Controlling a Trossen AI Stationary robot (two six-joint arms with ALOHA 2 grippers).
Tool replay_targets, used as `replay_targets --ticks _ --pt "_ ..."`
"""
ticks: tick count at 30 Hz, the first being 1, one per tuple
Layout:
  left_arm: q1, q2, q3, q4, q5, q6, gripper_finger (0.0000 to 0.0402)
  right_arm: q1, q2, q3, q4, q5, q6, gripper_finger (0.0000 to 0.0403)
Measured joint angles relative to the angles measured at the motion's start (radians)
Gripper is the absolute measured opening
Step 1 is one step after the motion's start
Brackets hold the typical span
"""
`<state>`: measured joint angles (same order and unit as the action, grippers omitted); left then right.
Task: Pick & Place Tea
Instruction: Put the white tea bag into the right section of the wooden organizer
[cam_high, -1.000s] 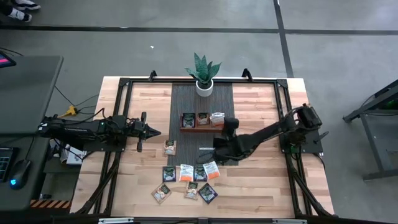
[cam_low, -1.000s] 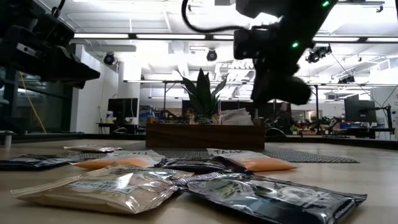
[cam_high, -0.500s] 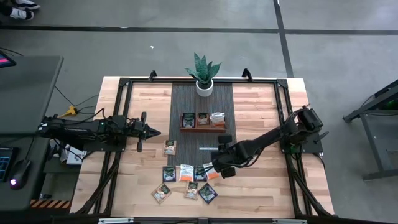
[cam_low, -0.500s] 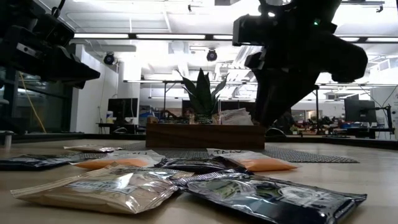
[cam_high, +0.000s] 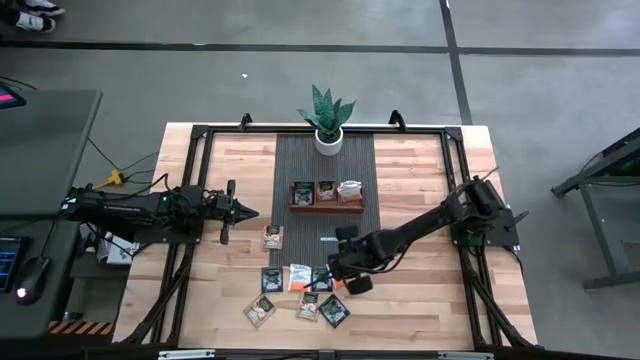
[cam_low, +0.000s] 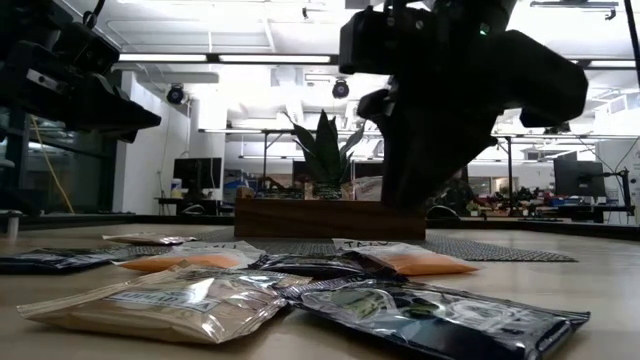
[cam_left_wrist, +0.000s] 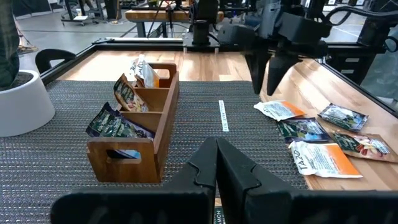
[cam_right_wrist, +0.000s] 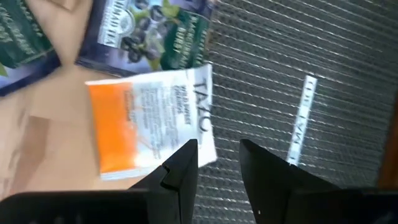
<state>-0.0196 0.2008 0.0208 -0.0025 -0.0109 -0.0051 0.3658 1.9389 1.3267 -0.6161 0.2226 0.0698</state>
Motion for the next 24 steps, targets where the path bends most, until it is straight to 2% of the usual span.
replay_targets --ticks 7,24 --pt "0.0 0.0 0.0 0.0 0.0 0.0 0.0001 -0.012 0.032 0.025 0.0 -0.043 -0.004 0.0115" --pt "0.0 0.0 0.0 0.0 0.0 0.0 0.0001 -0.027 0.065 0.034 0.004 -0.061 -0.019 0.0115"
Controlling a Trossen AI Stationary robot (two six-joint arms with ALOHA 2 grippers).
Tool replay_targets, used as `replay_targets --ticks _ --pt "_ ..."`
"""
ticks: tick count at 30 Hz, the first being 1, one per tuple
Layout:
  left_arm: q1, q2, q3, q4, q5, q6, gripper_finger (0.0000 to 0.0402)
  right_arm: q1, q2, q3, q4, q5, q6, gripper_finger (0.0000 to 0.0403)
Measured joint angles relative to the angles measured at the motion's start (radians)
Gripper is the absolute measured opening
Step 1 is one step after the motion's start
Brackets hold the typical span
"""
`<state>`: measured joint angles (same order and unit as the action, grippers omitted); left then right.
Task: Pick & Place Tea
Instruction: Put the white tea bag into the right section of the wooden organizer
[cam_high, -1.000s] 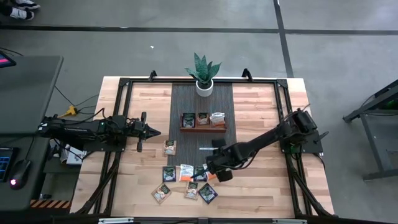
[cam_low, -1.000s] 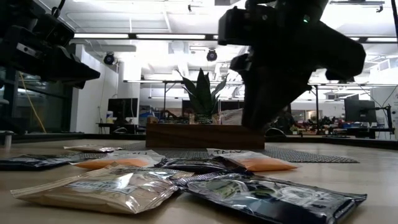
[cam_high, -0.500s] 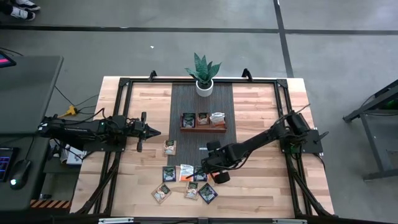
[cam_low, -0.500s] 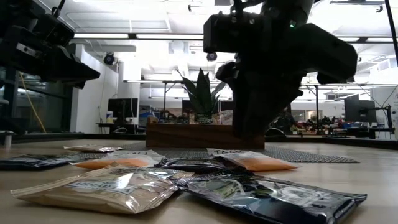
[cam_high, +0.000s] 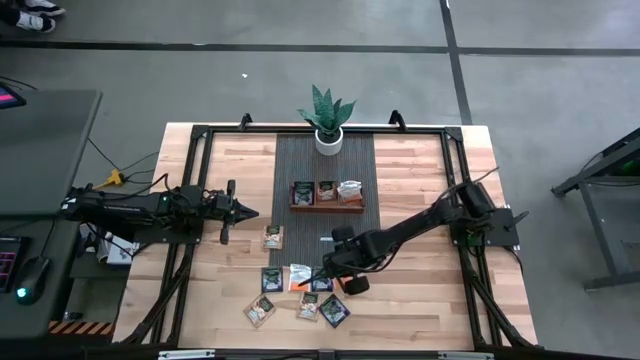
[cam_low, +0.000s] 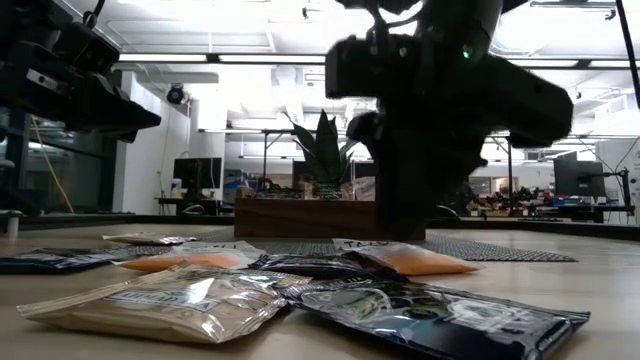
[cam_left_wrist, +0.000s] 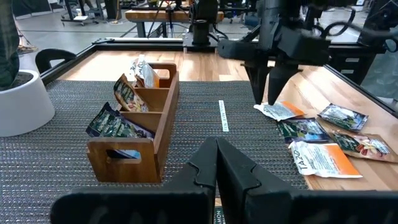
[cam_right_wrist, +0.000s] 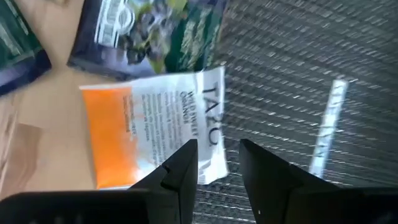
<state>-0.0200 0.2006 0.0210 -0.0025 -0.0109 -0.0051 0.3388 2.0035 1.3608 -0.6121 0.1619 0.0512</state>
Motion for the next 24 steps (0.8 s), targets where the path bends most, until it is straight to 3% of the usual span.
replay_targets --ticks 24 --pt "0.0 0.0 0.0 0.0 0.0 0.0 0.0001 -0.038 0.072 0.004 0.031 -0.111 0.069 0.0114"
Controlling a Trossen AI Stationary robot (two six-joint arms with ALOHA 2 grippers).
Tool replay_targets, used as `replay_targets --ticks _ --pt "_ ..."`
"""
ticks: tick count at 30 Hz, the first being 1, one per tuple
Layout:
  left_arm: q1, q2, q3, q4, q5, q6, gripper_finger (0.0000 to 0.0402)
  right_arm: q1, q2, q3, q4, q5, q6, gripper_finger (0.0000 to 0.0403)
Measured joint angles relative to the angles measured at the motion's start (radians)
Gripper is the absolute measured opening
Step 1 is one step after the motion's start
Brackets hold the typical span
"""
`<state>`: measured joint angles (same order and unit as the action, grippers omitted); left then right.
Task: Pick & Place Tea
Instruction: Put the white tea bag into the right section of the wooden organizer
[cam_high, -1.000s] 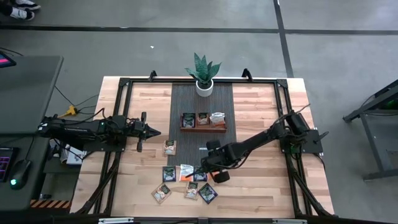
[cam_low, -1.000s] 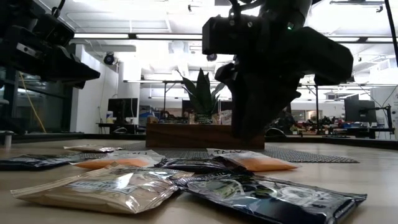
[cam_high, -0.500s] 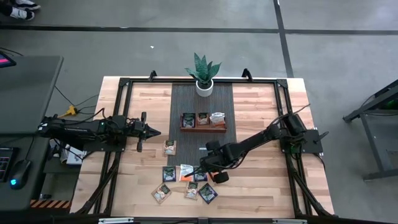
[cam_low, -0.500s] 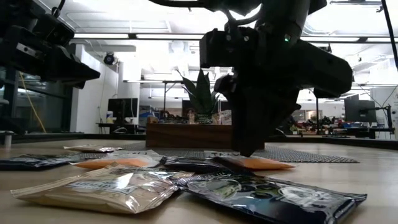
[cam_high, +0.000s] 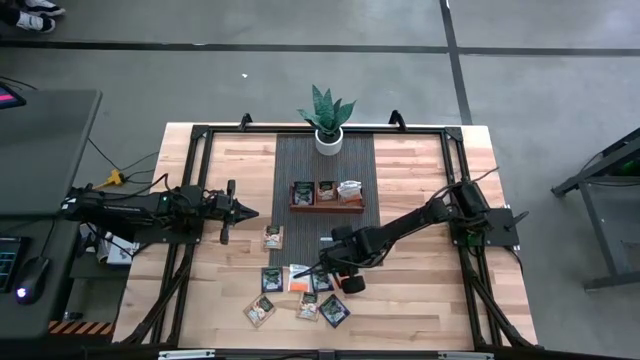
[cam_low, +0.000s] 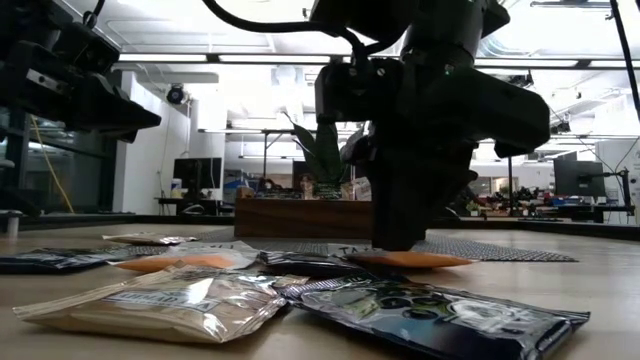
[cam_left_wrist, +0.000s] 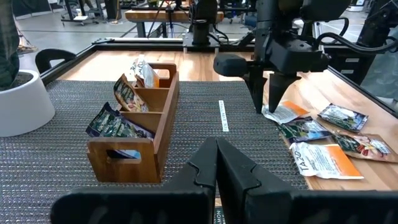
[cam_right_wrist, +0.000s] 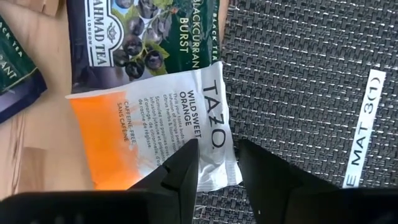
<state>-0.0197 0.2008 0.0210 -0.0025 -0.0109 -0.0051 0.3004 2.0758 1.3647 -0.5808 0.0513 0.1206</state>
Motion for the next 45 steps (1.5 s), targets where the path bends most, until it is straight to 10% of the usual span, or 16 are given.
replay_targets --ticks 16,45 --pt "0.0 0.0 0.0 0.0 0.0 0.0 0.0001 0.001 0.0 -0.002 -0.005 -0.005 0.021 0.0005" --pt "0.0 0.0 0.0 0.0 0.0 0.0 0.0001 0.089 -0.222 -0.006 -0.215 0.283 0.181 0.0001"
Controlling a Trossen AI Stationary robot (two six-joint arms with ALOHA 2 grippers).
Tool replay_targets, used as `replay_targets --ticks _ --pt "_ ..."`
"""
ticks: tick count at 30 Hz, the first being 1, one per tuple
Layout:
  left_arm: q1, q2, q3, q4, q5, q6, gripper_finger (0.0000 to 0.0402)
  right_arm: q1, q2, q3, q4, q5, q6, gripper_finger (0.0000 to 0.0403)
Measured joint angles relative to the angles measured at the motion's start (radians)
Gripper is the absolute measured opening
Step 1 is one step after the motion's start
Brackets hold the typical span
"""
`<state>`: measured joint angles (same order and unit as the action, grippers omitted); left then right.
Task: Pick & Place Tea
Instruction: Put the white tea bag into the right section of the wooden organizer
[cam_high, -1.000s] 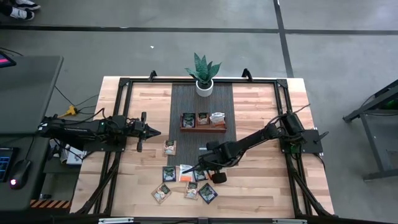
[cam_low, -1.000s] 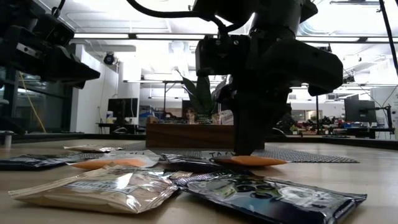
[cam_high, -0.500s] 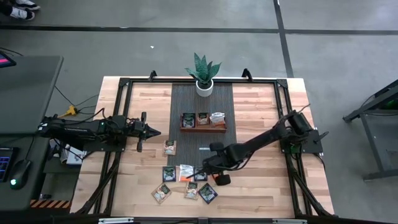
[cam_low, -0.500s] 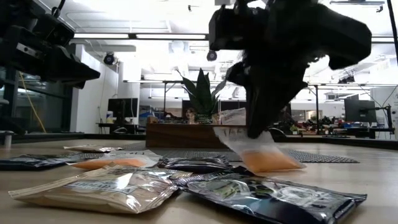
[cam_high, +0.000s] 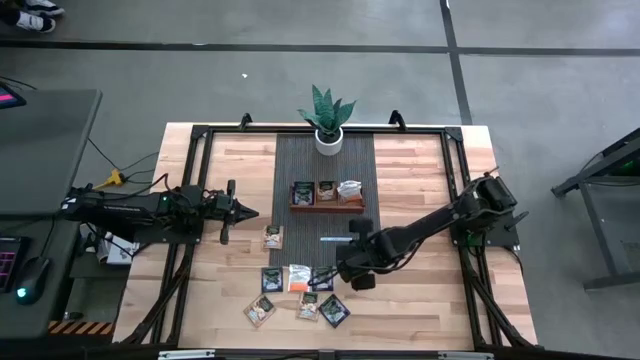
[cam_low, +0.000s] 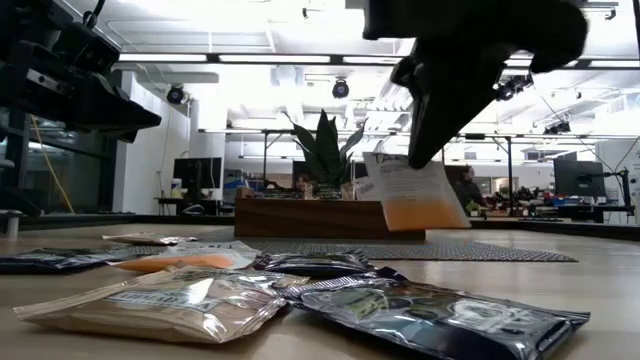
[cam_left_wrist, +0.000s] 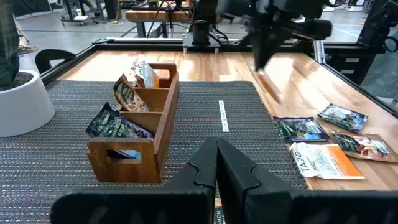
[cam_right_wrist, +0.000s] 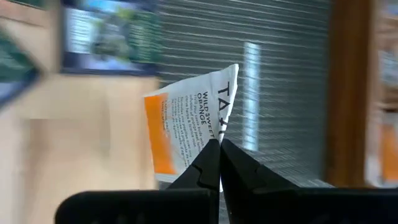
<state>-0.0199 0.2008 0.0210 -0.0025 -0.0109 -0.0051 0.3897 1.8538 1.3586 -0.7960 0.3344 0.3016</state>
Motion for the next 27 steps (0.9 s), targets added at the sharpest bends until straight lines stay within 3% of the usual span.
replay_targets --ticks 7,14,27 --pt "0.0 0.0 0.0 0.0 0.0 0.0 0.0001 -0.003 -0.029 0.0 -0.117 0.186 0.082 0.0" --pt "0.0 0.0 0.0 0.0 0.0 0.0 0.0001 -0.025 -0.029 0.0 -0.163 0.307 0.079 0.0" --pt "0.0 0.0 0.0 0.0 0.0 0.0 0.0001 -0.087 -0.029 0.002 -0.166 0.642 -0.186 0.0"
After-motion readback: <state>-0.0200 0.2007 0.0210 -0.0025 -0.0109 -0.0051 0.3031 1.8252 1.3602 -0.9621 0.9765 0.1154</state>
